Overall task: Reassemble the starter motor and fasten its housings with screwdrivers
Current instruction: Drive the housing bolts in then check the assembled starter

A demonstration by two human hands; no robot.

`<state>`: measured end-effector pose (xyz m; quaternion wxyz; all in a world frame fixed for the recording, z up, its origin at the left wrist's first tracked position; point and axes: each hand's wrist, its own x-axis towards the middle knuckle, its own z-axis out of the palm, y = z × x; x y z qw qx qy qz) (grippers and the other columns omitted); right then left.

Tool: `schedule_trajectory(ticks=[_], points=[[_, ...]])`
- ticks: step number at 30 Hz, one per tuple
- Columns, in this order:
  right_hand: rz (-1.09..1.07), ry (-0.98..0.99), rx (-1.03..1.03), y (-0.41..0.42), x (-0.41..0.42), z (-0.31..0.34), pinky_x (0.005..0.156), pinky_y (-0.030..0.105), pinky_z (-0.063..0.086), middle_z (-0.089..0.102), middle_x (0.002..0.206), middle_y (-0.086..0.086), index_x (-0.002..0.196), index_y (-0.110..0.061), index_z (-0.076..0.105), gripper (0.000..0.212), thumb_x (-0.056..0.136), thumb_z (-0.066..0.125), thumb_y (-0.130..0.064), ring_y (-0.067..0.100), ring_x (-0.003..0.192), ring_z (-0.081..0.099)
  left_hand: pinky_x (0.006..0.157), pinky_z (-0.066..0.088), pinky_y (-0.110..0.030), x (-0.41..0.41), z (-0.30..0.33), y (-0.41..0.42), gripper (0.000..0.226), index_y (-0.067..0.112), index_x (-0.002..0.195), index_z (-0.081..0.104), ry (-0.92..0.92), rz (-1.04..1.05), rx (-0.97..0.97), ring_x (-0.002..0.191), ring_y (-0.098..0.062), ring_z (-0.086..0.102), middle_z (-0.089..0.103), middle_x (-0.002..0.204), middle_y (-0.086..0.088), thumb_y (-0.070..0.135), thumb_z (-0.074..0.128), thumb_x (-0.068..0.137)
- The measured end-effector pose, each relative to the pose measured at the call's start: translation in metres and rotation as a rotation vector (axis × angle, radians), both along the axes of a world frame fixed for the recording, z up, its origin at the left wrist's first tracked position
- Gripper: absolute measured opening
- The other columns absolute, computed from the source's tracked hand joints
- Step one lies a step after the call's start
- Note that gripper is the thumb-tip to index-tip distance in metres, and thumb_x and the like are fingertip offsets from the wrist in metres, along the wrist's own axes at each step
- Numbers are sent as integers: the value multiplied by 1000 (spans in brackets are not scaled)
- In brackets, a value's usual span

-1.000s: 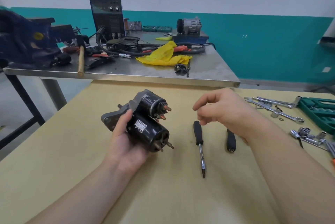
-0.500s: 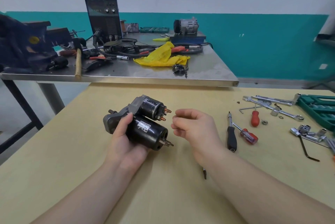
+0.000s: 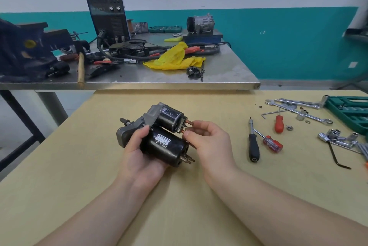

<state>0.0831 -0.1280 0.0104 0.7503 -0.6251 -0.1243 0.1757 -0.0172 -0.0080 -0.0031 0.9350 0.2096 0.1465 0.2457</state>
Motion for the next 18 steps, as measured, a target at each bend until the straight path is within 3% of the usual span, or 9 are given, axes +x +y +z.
schedule_trajectory(ticks=[4, 7, 11, 14, 18], points=[[-33, 73, 25, 3, -2, -7, 97, 47, 63, 81, 94, 5, 102, -18, 75, 25, 88, 80, 2, 23, 92, 80, 95, 60, -57, 1, -3, 1, 52, 13, 141, 66, -24, -53, 59, 123, -40, 72, 71, 139, -19, 27, 69, 91], [-33, 107, 55, 4, -1, -11, 98, 49, 62, 82, 93, 6, 104, -16, 75, 22, 90, 81, -1, 23, 91, 81, 99, 58, -62, 2, -6, 3, 44, 11, 133, 73, -32, -69, 45, 124, -42, 71, 70, 140, -20, 25, 69, 92], [-20, 71, 13, 5, -6, -17, 102, 52, 59, 82, 92, 3, 93, -22, 79, 7, 95, 79, -16, 25, 98, 78, 90, 59, -66, 1, -6, 4, 37, 11, 124, 77, -21, -47, 18, 119, -43, 73, 73, 136, -19, 24, 73, 89], [10, 74, -14, 6, -10, -19, 102, 57, 57, 81, 97, 2, 87, -30, 83, 17, 92, 70, -20, 32, 103, 76, 90, 59, -67, 1, -5, 5, 43, 13, 128, 73, -15, -26, 4, 115, -41, 75, 75, 132, -17, 24, 75, 86], [57, 69, -118, 5, -5, -18, 98, 54, 60, 81, 99, 4, 80, -21, 84, 36, 86, 54, -2, 31, 103, 76, 89, 59, -67, -1, -4, 4, 42, 14, 124, 74, 0, -12, -10, 112, -41, 76, 77, 127, -15, 25, 76, 84]])
